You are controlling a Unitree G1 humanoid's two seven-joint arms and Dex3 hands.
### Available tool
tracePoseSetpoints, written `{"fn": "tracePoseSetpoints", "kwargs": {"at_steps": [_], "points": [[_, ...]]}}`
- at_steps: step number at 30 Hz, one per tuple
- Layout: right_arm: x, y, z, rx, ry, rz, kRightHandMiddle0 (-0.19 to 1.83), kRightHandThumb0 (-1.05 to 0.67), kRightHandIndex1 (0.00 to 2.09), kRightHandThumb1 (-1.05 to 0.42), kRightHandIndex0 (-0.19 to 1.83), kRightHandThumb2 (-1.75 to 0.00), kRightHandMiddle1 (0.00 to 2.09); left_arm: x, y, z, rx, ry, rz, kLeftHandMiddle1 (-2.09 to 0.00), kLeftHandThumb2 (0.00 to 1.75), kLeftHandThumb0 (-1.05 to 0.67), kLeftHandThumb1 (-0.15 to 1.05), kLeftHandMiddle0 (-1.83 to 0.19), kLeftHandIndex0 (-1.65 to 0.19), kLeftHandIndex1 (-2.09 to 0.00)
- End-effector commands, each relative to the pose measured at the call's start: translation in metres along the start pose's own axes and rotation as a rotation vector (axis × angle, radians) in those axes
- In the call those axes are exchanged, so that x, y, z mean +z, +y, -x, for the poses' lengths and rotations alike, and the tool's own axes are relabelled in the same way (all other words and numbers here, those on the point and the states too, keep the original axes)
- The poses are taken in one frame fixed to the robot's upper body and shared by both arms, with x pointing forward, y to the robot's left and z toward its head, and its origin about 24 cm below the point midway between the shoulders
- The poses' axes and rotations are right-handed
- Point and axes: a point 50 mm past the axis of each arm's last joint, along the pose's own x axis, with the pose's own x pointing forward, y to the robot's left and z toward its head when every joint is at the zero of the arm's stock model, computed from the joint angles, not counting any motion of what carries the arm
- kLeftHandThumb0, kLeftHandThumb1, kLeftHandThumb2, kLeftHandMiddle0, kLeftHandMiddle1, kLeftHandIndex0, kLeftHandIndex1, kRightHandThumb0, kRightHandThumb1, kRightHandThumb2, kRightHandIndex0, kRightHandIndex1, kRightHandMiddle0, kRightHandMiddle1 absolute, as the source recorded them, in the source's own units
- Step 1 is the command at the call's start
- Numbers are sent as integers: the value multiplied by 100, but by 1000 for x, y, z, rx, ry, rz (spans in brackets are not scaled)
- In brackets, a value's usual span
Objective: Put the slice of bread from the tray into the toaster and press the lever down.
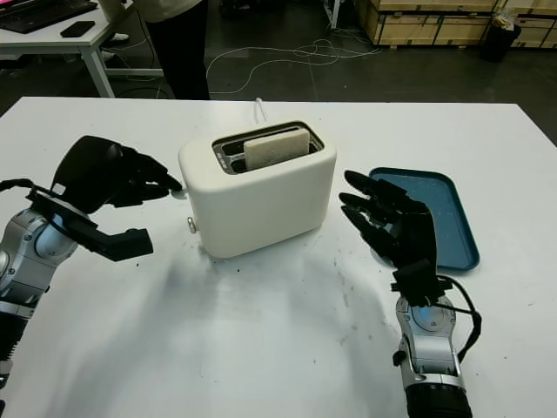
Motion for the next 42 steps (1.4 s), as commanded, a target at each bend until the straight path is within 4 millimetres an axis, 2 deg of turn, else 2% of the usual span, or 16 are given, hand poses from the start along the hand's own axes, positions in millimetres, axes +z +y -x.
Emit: {"fn": "tracePoseSetpoints", "kwargs": {"at_steps": [1, 15, 30, 37, 40, 42], "points": [[3, 0, 0, -3, -21, 2, 88, -48, 0, -92, 99, -6, 0, 1, -8, 1, -19, 0, 20, -76, 0, -23, 77, -121, -139, -2], [3, 1, 0, -7, -20, -11, 88, -49, 0, -92, 99, -6, 0, 5, -16, 1, -48, -10, 40, -88, 0, -22, 78, -119, -139, -2], [2, 0, 0, -5, -21, -15, 88, -47, 0, -92, 100, -6, 0, 3, -16, 0, -58, -10, 32, -90, 0, -22, 79, -115, -139, -2], [3, 0, 0, -6, -23, -18, 88, -47, 0, -92, 100, -6, 0, 5, -22, 0, -69, -5, 47, -91, 0, -23, 78, -118, -140, -2], [3, 0, 0, -6, -30, -14, 88, -47, 0, -92, 100, -6, 0, 5, -34, 1, -100, 11, 97, -90, 0, -20, 77, -115, -139, -2], [3, 0, 1, -5, -29, -22, 88, -47, 0, -92, 100, -6, 0, 5, -62, 5, -141, 65, 163, -93, 1, -18, 78, -113, -137, 0]]}}
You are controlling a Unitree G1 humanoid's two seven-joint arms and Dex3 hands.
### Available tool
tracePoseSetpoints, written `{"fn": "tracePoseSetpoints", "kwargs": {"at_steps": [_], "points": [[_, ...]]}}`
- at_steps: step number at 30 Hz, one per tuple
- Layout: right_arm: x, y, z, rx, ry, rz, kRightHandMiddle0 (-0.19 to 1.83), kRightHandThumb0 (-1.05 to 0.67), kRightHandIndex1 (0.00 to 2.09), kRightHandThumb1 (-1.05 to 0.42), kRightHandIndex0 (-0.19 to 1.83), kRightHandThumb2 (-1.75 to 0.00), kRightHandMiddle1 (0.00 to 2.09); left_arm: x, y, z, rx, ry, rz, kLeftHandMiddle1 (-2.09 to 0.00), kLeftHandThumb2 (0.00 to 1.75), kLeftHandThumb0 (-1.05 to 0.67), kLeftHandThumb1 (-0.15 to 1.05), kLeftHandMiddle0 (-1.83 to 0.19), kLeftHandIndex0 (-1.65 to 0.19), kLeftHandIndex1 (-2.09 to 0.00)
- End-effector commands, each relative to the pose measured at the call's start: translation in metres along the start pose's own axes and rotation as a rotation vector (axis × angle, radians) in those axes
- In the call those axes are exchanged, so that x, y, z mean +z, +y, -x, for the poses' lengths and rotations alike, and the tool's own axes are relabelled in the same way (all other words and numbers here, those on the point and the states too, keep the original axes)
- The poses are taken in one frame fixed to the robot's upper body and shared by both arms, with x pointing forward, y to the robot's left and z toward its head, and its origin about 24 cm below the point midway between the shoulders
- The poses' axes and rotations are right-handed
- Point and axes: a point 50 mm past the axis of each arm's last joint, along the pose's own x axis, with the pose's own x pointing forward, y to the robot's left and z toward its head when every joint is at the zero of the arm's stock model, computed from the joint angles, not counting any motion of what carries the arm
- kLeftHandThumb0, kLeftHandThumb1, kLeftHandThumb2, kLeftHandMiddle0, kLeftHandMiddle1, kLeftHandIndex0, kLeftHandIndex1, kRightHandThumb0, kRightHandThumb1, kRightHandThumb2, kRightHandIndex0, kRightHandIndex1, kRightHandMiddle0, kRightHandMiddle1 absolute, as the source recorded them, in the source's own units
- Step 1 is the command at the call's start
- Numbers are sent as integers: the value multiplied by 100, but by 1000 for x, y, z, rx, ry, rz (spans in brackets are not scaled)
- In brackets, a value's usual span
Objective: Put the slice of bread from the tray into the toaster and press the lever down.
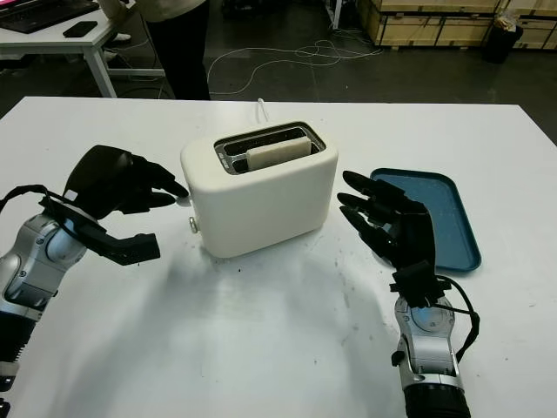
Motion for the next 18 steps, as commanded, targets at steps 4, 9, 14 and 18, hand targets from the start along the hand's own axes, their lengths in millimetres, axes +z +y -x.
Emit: {"fn": "tracePoseSetpoints", "kwargs": {"at_steps": [4, 9, 14, 18], "points": [[0, -1, 1, -13, -13, -4, 86, -44, 0, -92, 99, -7, 0, 14, -105, 15, -192, 190, 223, -109, 2, -18, 87, -97, -131, 0], [-1, -1, 1, -15, -9, -5, 83, -45, 0, -92, 97, -7, 0, 33, -154, 30, -261, 295, 362, -109, 9, -15, 92, -85, -122, -1], [-2, -2, 1, -21, -3, -2, 83, -44, 0, -92, 97, -7, 0, 29, -145, 26, -271, 292, 332, -111, 9, -17, 92, -83, -121, 0], [-2, 1, 1, -12, -6, 1, 84, -47, 0, -92, 98, -7, 1, 28, -140, 25, -257, 288, 304, -110, 9, -18, 92, -82, -120, 0]]}}
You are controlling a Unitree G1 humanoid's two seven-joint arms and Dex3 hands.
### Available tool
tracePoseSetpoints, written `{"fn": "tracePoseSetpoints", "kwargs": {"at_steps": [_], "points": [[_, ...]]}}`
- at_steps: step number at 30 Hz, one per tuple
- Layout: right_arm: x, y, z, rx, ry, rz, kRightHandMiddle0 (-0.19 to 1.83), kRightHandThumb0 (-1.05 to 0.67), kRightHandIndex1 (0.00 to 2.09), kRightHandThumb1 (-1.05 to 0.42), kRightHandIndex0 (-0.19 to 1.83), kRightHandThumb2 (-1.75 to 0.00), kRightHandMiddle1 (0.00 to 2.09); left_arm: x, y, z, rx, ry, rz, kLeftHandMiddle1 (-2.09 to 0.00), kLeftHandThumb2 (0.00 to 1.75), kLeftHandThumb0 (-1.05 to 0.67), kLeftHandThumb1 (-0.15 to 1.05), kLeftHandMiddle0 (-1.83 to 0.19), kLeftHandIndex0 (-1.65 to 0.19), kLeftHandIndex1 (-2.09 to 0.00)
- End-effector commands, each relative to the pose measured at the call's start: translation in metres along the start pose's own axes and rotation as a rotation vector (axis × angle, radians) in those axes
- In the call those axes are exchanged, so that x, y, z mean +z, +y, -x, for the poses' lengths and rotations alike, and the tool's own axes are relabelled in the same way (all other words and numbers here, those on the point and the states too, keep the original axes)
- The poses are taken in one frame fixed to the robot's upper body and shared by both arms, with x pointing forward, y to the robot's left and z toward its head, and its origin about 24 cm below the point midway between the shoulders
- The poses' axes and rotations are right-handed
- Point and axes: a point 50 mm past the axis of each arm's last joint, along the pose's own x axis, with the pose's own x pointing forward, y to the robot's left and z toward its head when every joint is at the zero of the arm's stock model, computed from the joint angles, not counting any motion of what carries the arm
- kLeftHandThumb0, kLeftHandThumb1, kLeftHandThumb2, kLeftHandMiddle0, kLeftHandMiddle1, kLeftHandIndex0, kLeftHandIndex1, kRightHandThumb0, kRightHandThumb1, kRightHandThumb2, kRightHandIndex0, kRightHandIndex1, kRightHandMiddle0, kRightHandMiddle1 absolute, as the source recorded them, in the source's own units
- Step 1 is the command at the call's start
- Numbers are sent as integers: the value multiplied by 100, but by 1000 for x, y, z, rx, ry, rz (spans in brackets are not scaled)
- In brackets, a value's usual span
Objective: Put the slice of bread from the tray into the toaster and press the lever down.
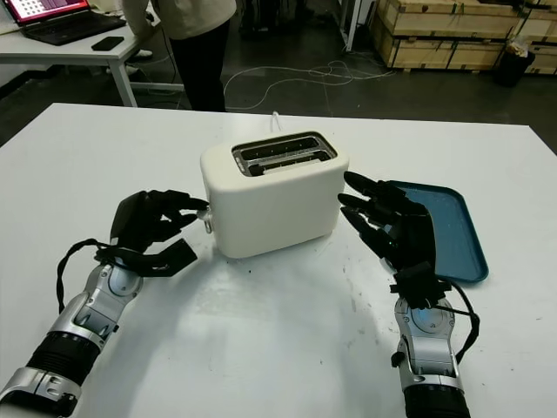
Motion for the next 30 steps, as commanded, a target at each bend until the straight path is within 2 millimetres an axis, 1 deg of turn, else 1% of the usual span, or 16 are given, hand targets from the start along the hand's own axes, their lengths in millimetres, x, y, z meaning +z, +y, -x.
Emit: {"fn": "tracePoseSetpoints", "kwargs": {"at_steps": [1, 8, 12, 17, 20, 24, 30], "points": [[2, 1, -2, -9, -21, 3, 84, -47, 0, -92, 98, -7, 1, 8, -69, 28, -366, 33, -45, -110, 9, -18, 92, -82, -120, 0], [3, 1, -2, -14, -19, 0, 84, -48, 0, -92, 98, -8, 0, 8, -60, 24, -373, 14, -58, -109, 13, -20, 92, -81, -118, 0], [4, 1, -2, -12, -24, 12, 85, -48, 0, -92, 98, -9, 0, 11, -53, 22, -345, -20, -90, -109, 8, -19, 92, -84, -120, -1], [4, 2, -2, -12, -22, -2, 86, -47, 0, -92, 98, -8, 1, 15, -46, 16, -353, -65, -139, -109, 5, -19, 91, -85, -122, -2], [4, 2, -2, -16, -22, -2, 87, -47, 1, -92, 99, -8, 1, 18, -47, 15, -374, -86, -132, -104, 4, -23, 92, -87, -122, -2], [3, 2, -2, -21, -23, 6, 88, -46, 1, -92, 100, -8, 1, 22, -49, 14, -393, -108, -145, -103, 3, -22, 91, -88, -123, -3], [3, 1, -2, -21, -24, -4, 89, -46, 1, -92, 101, -7, 1, 22, -48, 13, -401, -117, -164, -103, 1, -22, 90, -90, -123, -3]]}}
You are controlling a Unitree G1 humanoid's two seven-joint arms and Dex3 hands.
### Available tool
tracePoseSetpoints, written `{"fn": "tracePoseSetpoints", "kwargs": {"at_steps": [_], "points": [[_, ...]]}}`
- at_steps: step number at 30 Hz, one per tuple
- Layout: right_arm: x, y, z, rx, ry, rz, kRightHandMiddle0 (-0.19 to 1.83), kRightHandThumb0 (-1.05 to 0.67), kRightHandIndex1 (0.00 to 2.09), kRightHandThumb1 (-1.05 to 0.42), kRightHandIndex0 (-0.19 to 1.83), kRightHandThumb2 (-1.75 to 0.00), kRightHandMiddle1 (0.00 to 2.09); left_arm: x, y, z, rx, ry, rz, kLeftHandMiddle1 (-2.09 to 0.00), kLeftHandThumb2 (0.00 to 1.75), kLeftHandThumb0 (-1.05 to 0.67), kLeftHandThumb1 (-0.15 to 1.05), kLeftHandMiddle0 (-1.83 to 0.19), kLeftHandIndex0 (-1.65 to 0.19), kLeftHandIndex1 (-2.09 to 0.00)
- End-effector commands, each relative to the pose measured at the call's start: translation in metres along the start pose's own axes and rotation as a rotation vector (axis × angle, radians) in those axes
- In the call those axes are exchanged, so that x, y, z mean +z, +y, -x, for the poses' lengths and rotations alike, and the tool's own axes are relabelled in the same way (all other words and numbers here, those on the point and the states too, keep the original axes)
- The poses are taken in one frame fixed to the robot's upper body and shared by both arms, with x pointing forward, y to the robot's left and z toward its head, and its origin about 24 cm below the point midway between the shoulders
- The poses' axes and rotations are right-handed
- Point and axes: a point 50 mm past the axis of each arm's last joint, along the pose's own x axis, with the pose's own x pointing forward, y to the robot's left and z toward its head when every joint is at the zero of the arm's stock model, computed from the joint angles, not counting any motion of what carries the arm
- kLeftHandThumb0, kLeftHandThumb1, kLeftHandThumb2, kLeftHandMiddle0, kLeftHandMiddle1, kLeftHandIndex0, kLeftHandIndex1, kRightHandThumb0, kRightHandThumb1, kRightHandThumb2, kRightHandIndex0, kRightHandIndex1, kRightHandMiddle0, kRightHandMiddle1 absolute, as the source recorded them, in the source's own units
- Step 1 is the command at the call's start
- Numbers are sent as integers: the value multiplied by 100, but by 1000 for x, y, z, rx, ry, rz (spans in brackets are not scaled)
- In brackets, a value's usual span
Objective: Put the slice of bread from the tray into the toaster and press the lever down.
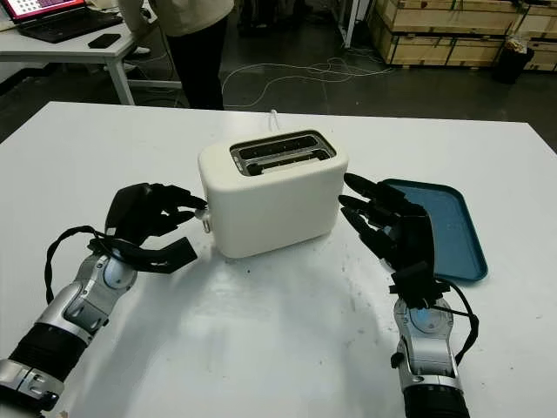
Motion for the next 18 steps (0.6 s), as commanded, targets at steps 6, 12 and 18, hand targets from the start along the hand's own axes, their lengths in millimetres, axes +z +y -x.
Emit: {"fn": "tracePoseSetpoints", "kwargs": {"at_steps": [6, 12, 18], "points": [[3, 1, -2, -12, -24, -1, 89, -47, 1, -92, 101, -7, 0, 18, -58, 15, -351, -46, -29, -102, 1, -23, 91, -89, -123, -3], [5, 1, -2, -11, -31, 9, 90, -47, 1, -92, 101, -8, 0, 61, -29, 17, -292, -206, 15, -131, 1, -26, 88, -93, -133, -9], [5, -6, -1, -15, -32, 29, 89, -46, 0, -92, 100, -7, 0, 19, -88, 29, -749, 166, -192, -89, 0, -10, 89, -92, -115, -6]]}}
